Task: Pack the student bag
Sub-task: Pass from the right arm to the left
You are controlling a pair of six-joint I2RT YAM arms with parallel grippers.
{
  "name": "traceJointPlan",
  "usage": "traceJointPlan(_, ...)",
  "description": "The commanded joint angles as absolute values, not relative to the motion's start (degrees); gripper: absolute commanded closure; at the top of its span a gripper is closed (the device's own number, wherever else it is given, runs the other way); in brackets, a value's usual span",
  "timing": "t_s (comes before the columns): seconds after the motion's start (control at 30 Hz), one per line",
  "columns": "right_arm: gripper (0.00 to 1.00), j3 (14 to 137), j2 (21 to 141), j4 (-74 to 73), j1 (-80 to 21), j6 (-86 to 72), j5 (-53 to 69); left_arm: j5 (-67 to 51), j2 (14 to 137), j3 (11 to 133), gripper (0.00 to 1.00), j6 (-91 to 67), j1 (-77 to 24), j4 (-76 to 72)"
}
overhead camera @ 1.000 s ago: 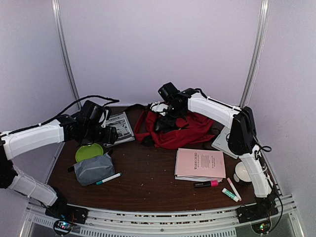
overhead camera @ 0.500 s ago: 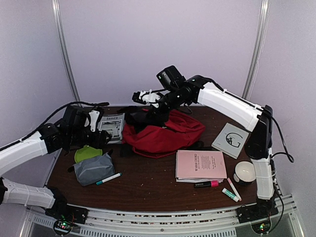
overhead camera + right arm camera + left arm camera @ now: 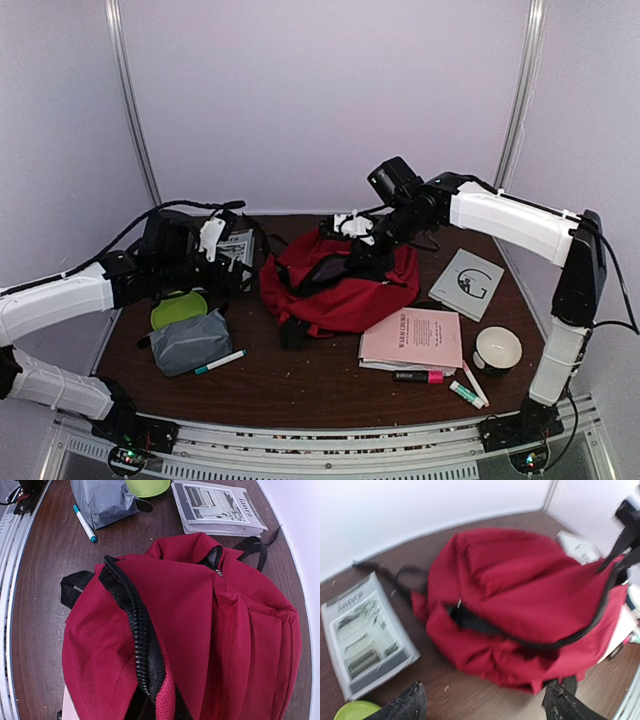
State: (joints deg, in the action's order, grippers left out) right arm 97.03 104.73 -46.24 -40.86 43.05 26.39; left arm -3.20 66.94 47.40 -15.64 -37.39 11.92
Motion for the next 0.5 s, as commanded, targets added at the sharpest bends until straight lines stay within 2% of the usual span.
traceJointPlan(0.0, 1.0, 92.81, 99.44, -36.36, -35.13, 36.92, 37.14, -7.82, 69.42, 48.87, 0.14, -8.69, -40.03, -5.49)
traceJointPlan(0.17, 1.0, 95.68, 100.88, -37.05, -32.52, 34.42, 42.36, -13.16, 78.78, 54.29, 0.24, -1.75, -41.14, -10.06)
traceJointPlan(0.47, 1.0, 96.03, 100.04, -36.99, -30.87, 34.53, 45.3, -11.34, 92.31, 63.95, 0.22, 3.99, -43.0, -17.04)
